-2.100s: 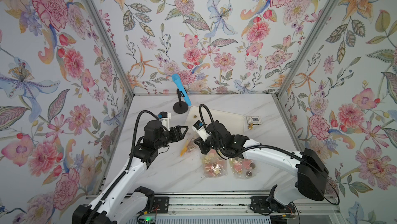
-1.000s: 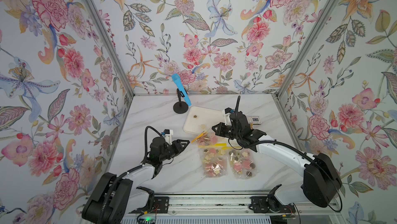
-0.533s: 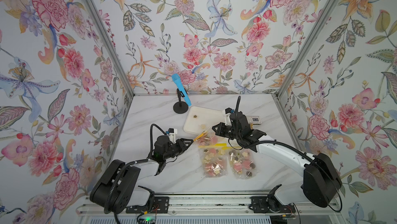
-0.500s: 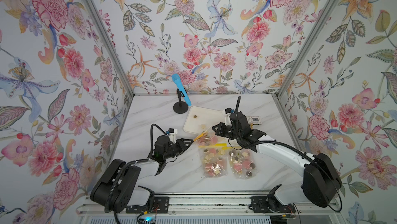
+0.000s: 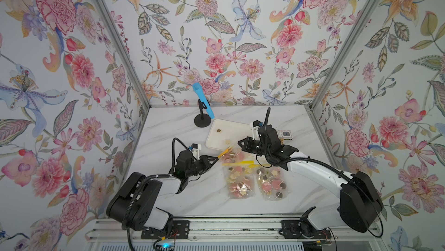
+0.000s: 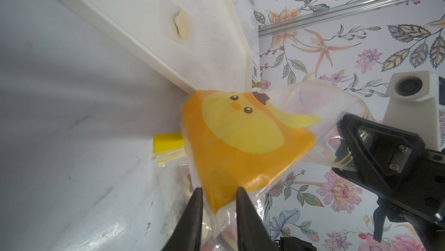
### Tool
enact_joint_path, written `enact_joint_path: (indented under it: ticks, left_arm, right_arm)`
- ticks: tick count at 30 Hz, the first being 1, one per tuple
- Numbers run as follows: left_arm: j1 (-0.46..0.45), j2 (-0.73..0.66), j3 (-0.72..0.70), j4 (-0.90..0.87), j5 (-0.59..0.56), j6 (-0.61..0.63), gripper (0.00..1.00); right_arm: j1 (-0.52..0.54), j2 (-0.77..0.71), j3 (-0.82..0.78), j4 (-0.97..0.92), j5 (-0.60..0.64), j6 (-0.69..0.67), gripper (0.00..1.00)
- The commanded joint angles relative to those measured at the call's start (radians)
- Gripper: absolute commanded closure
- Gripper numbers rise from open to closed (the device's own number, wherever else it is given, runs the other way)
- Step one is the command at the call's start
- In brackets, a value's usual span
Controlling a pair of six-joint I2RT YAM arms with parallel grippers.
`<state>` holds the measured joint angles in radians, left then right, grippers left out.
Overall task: Pour cookies out of the ziploc bag
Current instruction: Adjust the ziploc bag on the tray.
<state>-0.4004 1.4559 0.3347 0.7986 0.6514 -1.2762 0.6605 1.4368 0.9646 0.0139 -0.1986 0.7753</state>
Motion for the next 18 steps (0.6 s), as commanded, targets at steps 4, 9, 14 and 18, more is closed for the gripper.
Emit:
enact_joint_path:
  ticks: [4, 9, 14, 18]
  left_arm:
    - [-0.010, 0.021, 0.031, 0.024, 0.008, -0.004, 0.86]
    - [-0.011, 0.041, 0.051, 0.036, 0.022, -0.015, 1.00]
    - [-0.010, 0.020, 0.073, 0.021, 0.022, -0.016, 1.00]
    - [-0.009, -0.020, 0.166, -0.130, 0.008, 0.061, 1.00]
  right_arm:
    - [-0.005, -0.001, -0.015, 0.037, 0.013, 0.016, 1.00]
    - [-0.005, -0.001, -0.016, 0.037, 0.011, 0.012, 1.00]
    - [-0.046, 0.000, -0.004, 0.036, -0.018, -0.011, 1.00]
    - [-0.070, 0.009, 0.053, -0.009, -0.052, -0.063, 1.00]
